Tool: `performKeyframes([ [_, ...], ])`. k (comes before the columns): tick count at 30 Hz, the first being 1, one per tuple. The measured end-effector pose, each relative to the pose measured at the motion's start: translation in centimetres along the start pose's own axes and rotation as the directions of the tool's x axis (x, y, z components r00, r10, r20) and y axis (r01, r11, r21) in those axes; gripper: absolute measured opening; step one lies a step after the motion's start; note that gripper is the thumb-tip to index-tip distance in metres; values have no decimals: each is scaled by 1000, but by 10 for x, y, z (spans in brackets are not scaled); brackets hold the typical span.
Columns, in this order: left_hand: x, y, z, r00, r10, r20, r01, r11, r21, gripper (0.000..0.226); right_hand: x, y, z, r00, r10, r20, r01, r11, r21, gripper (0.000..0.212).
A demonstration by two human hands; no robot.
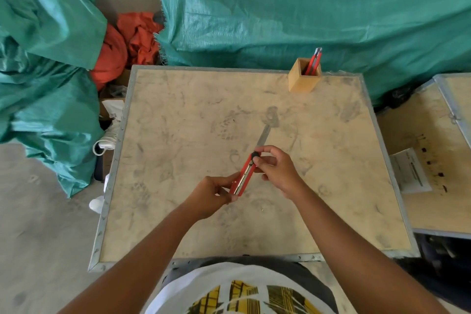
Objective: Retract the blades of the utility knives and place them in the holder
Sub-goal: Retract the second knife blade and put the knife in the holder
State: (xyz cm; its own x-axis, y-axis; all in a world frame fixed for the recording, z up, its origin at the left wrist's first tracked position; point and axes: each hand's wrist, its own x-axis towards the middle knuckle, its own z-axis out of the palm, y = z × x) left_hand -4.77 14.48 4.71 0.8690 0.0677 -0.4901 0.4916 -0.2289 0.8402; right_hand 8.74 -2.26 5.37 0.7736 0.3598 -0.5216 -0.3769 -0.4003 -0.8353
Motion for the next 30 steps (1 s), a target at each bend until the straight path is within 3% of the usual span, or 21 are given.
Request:
performKeyframes([
  [7,-13,53,45,983,36,-180,-79,968,-239,55,-14,-38,-60,983,-160,85,159,987,15,23],
  [14,-13,89,87,945,85,-317,-218,885,-412,49,-33,-50,-105,912,-331,245,378,908,-181,23],
  [18,-12,100,94,931,104,-349,-259,862,-436,48,-43,-54,-115,848,-412,333,507,813,-285,23],
  [23,-14,109,94,930,150,-337,-297,846,-443,48,-55,-60,-124,834,-396,385,531,766,-363,24],
  [30,-19,121,88,919,211,-335,-338,858,-387,51,-65,-69,-123,800,-486,350,596,710,-375,26],
])
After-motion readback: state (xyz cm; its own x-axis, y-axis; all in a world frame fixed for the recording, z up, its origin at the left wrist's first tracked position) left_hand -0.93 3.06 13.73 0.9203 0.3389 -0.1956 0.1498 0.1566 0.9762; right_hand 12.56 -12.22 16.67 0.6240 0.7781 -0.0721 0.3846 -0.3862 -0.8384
